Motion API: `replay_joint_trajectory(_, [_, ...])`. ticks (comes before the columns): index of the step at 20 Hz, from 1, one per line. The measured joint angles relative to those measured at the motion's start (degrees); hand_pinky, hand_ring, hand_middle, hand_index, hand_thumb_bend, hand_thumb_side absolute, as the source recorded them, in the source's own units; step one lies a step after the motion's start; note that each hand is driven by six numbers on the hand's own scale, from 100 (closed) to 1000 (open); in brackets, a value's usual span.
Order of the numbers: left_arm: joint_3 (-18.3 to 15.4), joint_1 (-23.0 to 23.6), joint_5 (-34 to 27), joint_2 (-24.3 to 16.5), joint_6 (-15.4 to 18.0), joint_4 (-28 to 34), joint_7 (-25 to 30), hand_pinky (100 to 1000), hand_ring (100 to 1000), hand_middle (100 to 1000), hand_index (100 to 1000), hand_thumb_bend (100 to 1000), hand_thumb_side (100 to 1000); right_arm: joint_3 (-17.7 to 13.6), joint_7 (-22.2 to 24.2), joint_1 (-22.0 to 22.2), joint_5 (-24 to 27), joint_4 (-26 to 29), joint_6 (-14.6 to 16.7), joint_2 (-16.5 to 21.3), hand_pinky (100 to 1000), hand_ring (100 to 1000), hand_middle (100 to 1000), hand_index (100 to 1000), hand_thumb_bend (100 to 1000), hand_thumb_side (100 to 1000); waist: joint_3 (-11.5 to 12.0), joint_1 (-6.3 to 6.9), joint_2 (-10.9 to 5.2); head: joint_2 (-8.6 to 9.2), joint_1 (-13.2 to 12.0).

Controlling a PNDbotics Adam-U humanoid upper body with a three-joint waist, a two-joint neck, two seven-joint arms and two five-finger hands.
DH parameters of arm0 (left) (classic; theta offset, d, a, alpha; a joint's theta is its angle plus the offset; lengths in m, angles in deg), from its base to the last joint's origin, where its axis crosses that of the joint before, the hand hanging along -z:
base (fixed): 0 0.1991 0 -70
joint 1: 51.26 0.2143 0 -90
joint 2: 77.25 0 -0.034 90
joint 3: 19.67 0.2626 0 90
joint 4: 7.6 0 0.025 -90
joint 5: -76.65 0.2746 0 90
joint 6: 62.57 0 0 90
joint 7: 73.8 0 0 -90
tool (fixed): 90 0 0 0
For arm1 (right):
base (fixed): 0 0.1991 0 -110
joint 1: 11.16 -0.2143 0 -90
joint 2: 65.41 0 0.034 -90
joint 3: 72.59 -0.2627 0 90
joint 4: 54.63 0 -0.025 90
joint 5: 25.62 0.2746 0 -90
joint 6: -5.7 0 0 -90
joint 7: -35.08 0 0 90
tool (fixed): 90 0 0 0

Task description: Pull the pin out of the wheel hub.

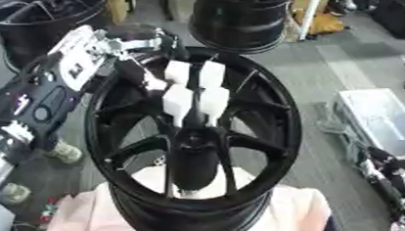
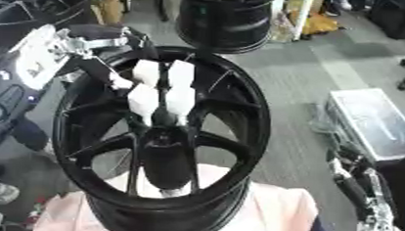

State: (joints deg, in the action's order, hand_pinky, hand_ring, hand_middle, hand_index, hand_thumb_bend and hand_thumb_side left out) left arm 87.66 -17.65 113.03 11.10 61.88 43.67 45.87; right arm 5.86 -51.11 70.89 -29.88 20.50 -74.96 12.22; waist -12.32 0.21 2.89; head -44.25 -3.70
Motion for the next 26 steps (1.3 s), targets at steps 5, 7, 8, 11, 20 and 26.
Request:
replay_joint_trajectory(5, [-0.7,0.0,0.3,0.8,0.2,-1.6,-0.2,740,625,702,777,254,460,0.3,0.0,-0.1,0.0,0.0,0.0,-0.3,729,706,761,819,256,450,-0.3,-0.01,0.0,0.0,-0.2])
replay_joint_trajectory(7, [-1.0,0.0,-0.3,1.0,0.0,-1.9,0.0,712,555,621,711,216,426,0.3,0.1,-0.1,0.0,0.0,-0.1,-0.3,729,706,761,819,257,450,-0.3,-0.01,0.0,0.0,-0.2])
replay_joint_trajectory(8, [-1.0,0.1,-0.9,1.0,-0.1,-2.0,0.1,684,504,566,666,192,390,0.3,0.1,-0.1,0.0,0.0,-0.1,-0.3,729,706,760,819,257,450,-0.3,-0.01,0.0,0.0,-0.2])
replay_joint_trajectory(11, [-1.2,0.3,-2.6,1.0,-0.4,-2.1,0.4,642,428,488,587,140,316,0.3,0.1,-0.1,0.0,0.0,-0.1,-0.4,729,706,761,819,257,450,-0.3,-0.03,0.0,0.0,-0.2])
replay_joint_trajectory(20, [-1.7,-0.1,-10.3,1.0,-1.3,-0.3,1.3,602,334,412,503,100,272,0.3,0.1,-0.1,0.0,0.0,-0.1,-0.4,729,705,760,819,258,449,-0.2,-0.04,0.0,0.0,-0.2])
replay_joint_trajectory(26, [-3.0,-2.9,-17.6,-1.5,-2.9,3.4,2.9,609,337,419,508,100,249,0.3,0.1,-0.1,0.0,0.0,-0.1,-0.4,729,705,760,819,258,449,0.2,0.01,0.0,0.0,-0.1])
